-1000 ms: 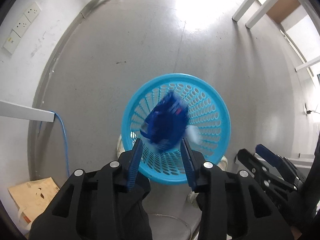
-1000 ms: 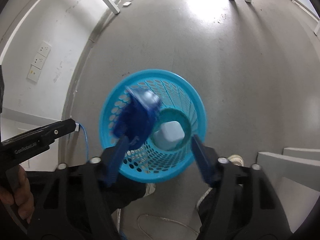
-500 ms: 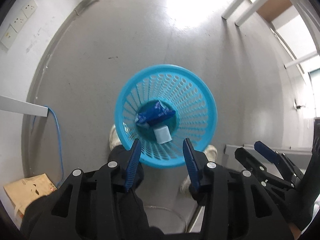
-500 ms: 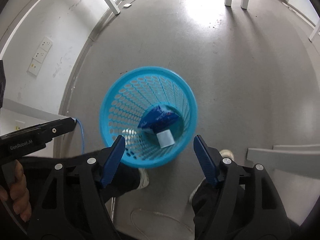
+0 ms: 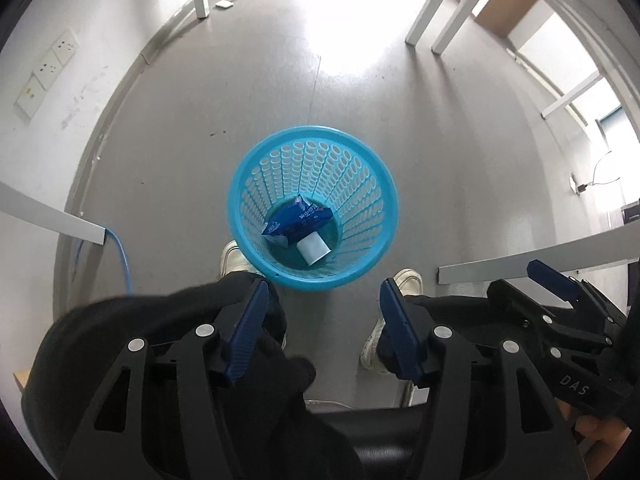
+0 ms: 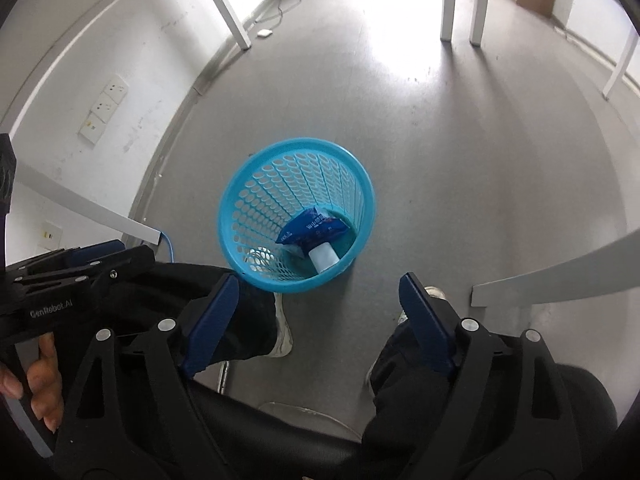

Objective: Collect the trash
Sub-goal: 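Raise both grippers back toward the remaining items on the table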

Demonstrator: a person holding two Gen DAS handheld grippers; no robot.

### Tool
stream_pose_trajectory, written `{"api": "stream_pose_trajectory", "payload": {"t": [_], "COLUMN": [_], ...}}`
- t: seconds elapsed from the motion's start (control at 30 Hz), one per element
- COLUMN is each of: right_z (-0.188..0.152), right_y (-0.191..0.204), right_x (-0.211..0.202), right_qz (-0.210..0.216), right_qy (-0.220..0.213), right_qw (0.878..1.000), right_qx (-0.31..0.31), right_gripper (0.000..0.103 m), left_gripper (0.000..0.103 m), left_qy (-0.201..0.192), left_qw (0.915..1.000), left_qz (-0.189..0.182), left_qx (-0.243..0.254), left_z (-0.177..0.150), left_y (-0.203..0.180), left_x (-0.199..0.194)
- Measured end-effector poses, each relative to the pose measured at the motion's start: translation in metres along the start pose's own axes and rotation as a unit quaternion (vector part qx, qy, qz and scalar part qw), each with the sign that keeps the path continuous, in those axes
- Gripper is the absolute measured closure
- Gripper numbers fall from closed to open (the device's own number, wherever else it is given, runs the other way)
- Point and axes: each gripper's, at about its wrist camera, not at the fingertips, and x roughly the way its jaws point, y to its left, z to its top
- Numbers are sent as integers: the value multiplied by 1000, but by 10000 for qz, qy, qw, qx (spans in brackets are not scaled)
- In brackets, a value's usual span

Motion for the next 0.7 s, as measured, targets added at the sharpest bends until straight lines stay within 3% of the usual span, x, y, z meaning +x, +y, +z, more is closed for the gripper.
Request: {"api": "stream_pose_trajectory", "payload": {"t": [0.27,0.43,0.7], "right_z": [-31,-43,-62], "right_y": [3,13,30], "right_x": [-68,-110,-180], "right_qz": [88,173,4], "right_qy": [-448,-853,-1626], "right_qw": [9990,9961,9856], "right_qx": [-11,-171,-470], "right_gripper": [16,14,13], "left_gripper": [40,40,40], "left_qy": [-994,-1724,-2401], "left_qw": [9944,9825,9656], "left_qz": [-109,-137,-42], "left_qx": [341,697,996], "left_z": [-44,-63,-86], "left_y": [-14,-25,-28], "left_x": [-69,-115,-170]}}
